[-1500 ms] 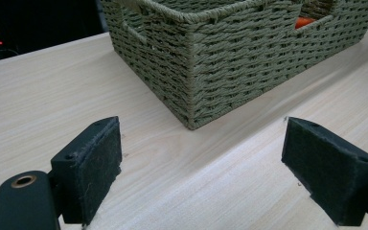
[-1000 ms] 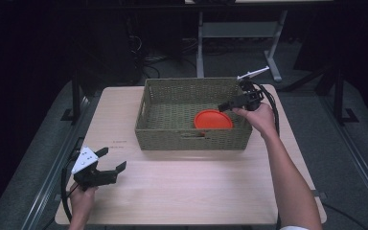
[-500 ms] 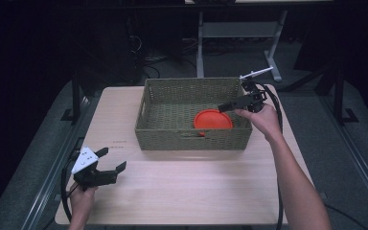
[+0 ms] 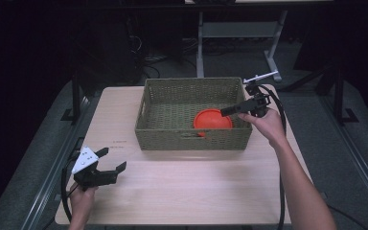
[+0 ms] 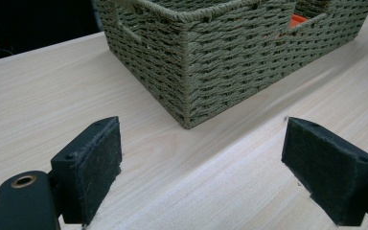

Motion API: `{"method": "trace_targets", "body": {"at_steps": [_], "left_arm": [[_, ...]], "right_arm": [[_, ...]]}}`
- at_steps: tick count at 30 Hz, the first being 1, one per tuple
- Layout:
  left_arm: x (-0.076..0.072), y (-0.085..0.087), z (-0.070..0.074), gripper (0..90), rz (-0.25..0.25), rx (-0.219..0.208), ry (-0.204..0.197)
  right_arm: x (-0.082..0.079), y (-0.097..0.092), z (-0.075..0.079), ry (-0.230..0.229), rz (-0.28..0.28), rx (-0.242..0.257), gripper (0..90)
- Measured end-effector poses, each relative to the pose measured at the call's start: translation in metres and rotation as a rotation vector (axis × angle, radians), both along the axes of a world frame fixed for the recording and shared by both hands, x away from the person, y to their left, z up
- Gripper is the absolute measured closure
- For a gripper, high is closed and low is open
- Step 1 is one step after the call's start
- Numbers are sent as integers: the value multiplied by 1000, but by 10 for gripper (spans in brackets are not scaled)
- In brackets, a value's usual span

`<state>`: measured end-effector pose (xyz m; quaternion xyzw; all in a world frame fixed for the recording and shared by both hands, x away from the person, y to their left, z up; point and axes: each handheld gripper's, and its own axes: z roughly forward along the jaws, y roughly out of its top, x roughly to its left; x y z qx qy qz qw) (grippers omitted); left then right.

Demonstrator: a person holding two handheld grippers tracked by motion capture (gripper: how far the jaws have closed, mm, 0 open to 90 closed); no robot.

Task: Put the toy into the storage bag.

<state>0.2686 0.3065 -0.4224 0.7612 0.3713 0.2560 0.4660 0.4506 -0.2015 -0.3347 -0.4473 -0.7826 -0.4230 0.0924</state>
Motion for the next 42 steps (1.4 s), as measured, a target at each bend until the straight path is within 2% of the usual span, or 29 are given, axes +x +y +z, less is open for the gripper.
{"method": "trace_targets", "body": {"at_steps": [15,28,42], "left_arm": [[0,-1,0,131,0,0,3],[0,-1,0,131,-1,3,4],[0,-1,0,131,0,3,4]], "right_arm": [[-16,-1,1,-18,35,18,264],[-28,-6,1,-30,38,31,249],[-47,-10,0,-47,50,55,208]]}}
